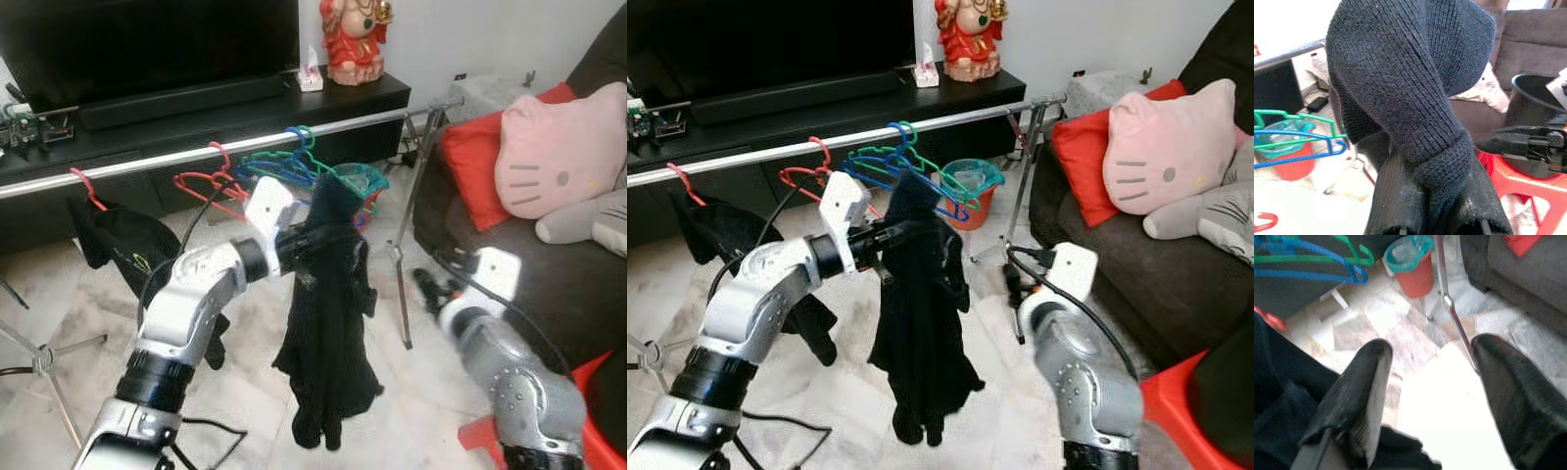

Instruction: Hang hanger

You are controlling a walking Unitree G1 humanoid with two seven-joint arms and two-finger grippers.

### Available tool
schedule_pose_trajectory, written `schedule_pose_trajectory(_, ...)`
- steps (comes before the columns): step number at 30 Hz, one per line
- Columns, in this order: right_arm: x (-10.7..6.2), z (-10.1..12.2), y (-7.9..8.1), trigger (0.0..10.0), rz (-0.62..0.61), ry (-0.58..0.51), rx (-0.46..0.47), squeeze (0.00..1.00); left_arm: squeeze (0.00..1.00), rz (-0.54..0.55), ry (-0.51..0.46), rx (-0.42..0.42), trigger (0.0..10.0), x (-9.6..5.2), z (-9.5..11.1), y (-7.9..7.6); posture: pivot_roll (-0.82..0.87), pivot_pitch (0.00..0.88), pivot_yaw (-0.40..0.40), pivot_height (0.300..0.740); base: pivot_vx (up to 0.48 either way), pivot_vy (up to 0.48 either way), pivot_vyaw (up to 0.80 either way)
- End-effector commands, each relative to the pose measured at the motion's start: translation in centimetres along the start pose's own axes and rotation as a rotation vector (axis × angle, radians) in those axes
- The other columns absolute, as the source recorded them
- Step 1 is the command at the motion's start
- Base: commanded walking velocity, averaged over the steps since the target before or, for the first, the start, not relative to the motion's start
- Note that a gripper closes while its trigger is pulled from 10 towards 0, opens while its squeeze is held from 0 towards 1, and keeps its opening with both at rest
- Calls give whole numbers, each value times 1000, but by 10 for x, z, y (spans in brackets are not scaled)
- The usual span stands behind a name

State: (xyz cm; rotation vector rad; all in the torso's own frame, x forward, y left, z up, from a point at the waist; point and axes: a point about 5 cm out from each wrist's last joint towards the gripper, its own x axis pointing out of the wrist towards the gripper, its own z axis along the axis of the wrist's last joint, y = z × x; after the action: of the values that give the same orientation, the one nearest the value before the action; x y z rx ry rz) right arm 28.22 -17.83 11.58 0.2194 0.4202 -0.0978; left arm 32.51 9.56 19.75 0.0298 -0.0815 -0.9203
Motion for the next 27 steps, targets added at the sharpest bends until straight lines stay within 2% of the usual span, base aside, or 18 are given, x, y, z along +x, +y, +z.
schedule_pose_trajectory(1,0,1,4,10000,19,-24,-50,0,0,30,-17,32,10000,-3,3,3,-57,0,13,740,0,0,0)
schedule_pose_trajectory(7,2,0,2,10000,34,-18,-40,0,0,65,-6,37,10000,-7,0,6,-58,0,10,740,0,0,0)
schedule_pose_trajectory(9,1,-12,8,10000,132,67,-34,0,0,79,-10,33,10000,-9,0,7,-58,0,8,740,0,0,0)
schedule_pose_trajectory(10,2,-13,10,10000,151,85,135,0,0,62,-9,26,10000,-10,0,6,-56,0,7,740,0,0,0)
schedule_pose_trajectory(11,3,-10,12,10000,160,79,266,0,0,51,-8,23,10000,-10,1,6,-54,0,7,740,0,0,0)
schedule_pose_trajectory(12,3,-10,12,10000,160,79,266,0,0,51,-8,23,10000,-10,1,6,-54,0,7,740,0,0,0)
schedule_pose_trajectory(14,3,-5,19,10000,185,67,456,0,0,34,-10,21,10000,-11,3,6,-59,0,10,740,0,0,0)
schedule_pose_trajectory(15,3,-5,19,10000,185,67,456,0,0,34,-10,21,10000,-11,3,6,-59,0,10,740,0,0,0)
schedule_pose_trajectory(16,3,-2,29,10000,230,64,547,0,0,22,-8,24,10000,-11,4,6,-57,0,10,740,0,0,0)
schedule_pose_trajectory(17,2,0,37,10000,268,64,585,0,0,15,-7,28,10000,-10,4,7,-54,0,11,740,0,0,0)
schedule_pose_trajectory(19,1,3,48,10000,322,68,619,0,0,5,-6,33,10000,-10,6,7,-55,0,12,740,0,0,0)
schedule_pose_trajectory(20,1,3,48,10000,322,68,619,0,0,5,-6,33,10000,-10,6,7,-55,0,12,740,0,0,0)
schedule_pose_trajectory(23,-4,1,73,10000,433,135,694,0,0,-40,-2,38,10000,-11,10,8,-51,0,12,740,0,0,0)
schedule_pose_trajectory(24,-4,1,73,10000,433,135,694,0,0,-40,-2,38,10000,-11,10,8,-51,0,12,740,0,0,0)
schedule_pose_trajectory(26,-6,-1,75,10000,442,159,594,0,0,-40,-1,53,10000,-10,12,10,-49,0,12,740,0,0,0)
schedule_pose_trajectory(27,-5,0,68,10000,407,144,473,0,0,-25,-6,55,10000,-10,14,13,-50,0,13,740,0,0,0)
